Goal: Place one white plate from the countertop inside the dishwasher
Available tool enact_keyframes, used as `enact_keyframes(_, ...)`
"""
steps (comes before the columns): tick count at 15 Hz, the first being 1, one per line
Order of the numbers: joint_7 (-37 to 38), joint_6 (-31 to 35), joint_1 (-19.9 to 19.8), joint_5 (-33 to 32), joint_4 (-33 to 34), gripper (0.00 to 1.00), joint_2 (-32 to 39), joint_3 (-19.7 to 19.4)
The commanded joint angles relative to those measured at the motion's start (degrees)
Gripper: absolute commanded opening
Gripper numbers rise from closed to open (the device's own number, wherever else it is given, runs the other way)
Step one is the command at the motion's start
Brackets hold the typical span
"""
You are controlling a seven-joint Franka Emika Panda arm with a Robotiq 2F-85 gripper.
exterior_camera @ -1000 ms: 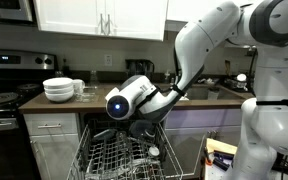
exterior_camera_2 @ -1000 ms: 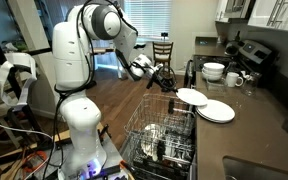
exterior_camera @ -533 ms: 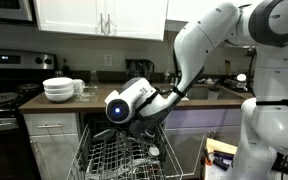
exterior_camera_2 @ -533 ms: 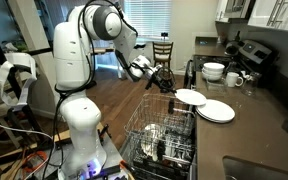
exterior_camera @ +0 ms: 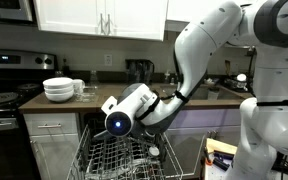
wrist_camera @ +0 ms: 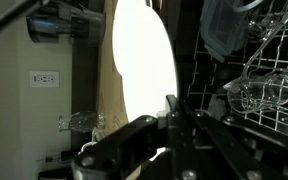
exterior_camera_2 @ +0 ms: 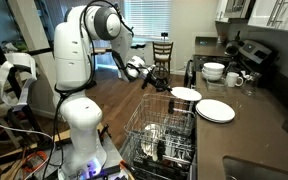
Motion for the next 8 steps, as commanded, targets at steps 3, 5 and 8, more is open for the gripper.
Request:
enact_keyframes(3,1.5,-5.5,1.9,-2.3,-0.4,0.02,0.3,1.7)
enact_keyframes(5,0.4,-3.1,1.7,-1.5,-1.0,0.02,-0.3,2.5)
enact_keyframes(8,-0.9,2.8,1.3,-0.8,-2.3,0.02,-1.8,3.5)
